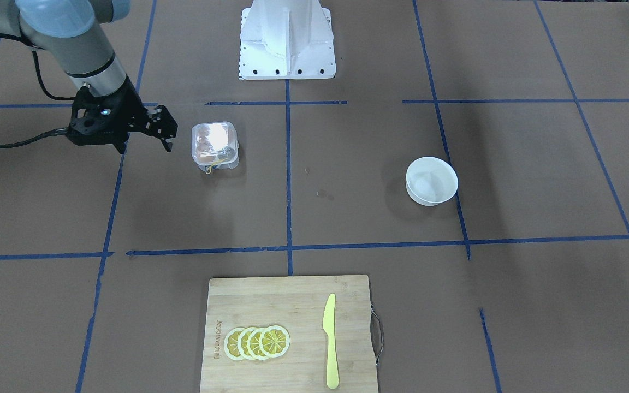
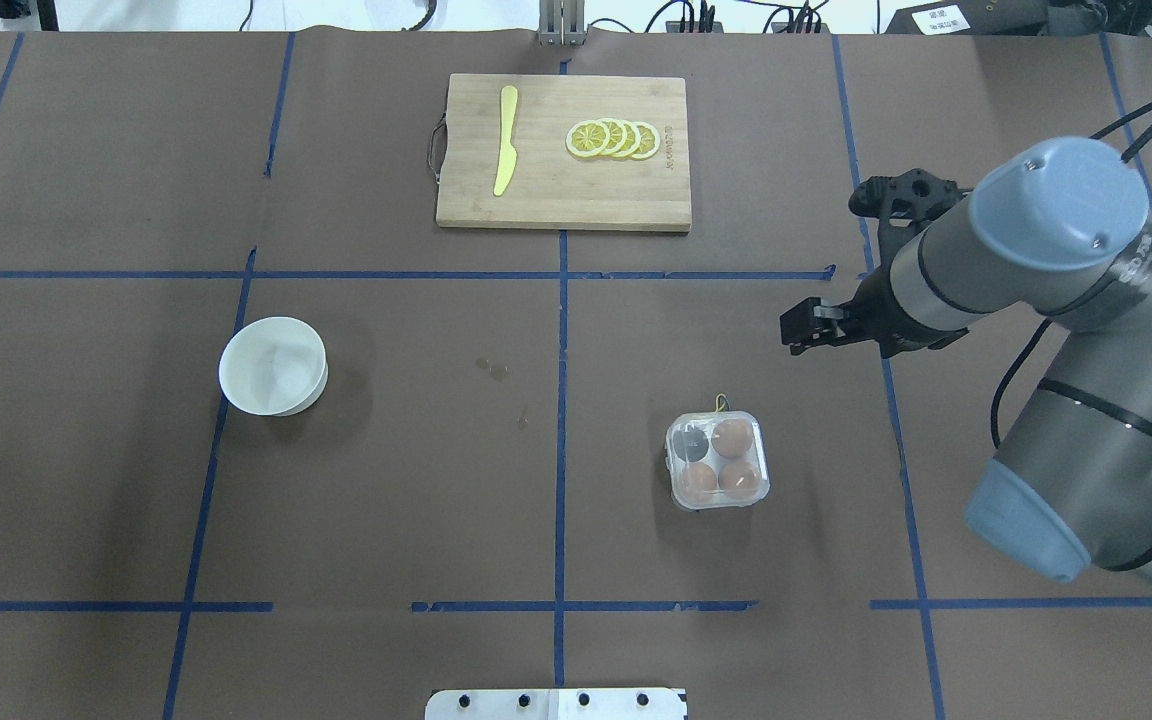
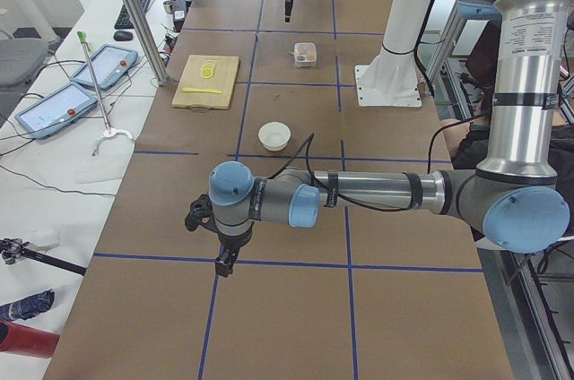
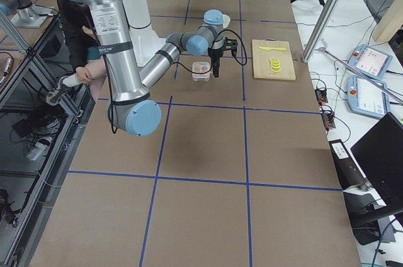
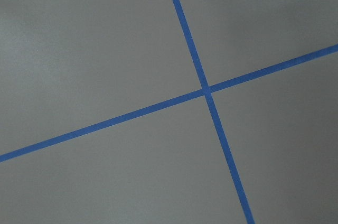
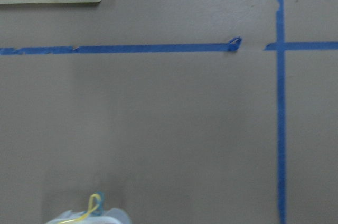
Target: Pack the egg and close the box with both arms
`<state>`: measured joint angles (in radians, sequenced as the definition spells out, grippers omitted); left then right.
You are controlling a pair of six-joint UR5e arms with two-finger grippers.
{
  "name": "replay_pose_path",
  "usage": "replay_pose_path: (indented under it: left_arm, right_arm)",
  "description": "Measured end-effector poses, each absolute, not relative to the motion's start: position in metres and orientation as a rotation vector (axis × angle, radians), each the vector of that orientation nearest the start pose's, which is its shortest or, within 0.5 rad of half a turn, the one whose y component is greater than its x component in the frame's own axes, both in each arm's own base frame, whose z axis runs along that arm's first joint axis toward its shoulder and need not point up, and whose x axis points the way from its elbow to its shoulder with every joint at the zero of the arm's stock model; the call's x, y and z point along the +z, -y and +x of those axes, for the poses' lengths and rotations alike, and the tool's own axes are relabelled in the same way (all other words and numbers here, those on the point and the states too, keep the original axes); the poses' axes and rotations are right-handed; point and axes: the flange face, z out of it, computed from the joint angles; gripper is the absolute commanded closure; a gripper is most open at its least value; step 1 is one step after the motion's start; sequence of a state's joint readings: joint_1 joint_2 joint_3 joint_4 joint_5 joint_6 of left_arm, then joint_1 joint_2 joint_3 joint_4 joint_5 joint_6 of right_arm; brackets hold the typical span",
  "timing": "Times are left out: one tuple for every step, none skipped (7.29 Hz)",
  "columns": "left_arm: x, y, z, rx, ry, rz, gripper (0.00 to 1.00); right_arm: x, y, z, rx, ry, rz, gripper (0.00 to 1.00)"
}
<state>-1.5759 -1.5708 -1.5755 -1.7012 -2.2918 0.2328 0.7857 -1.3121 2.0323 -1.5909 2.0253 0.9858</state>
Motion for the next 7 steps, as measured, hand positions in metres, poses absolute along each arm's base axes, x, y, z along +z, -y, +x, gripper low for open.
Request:
replay_pose_path:
  left_arm:
    - [0.646,0.501,-0.070,0.266,-0.702,0.214,0.00]
    - [0.647,0.501,-0.070,0.265,-0.701,0.214,0.00]
    - [0.647,0.501,-0.070,0.265,-0.701,0.214,0.00]
    - [0.649,0.500,-0.070,0.264,-0.700,0.211,0.00]
    - [0.651,0.499,-0.070,0.263,-0.701,0.209,0.00]
    - [0.653,0.499,-0.070,0.262,-0.702,0.206,0.00]
    - [0.653,0.499,-0.070,0.262,-0.703,0.205,0.00]
  right_arm:
    - [0.344,0.464,-0.269,-0.015,0.778,0.106,0.00]
    - [0.383,0.481,-0.214,-0.070,0.740,0.120,0.00]
    - [0.429,0.495,-0.158,-0.123,0.706,0.124,0.00]
    - [0.485,0.505,-0.098,-0.160,0.708,0.100,0.00]
    - [0.538,0.507,-0.048,-0.179,0.741,0.070,0.00]
    - [0.580,0.498,-0.014,-0.187,0.761,0.049,0.00]
    - [0.606,0.486,0.008,-0.178,0.753,0.035,0.00]
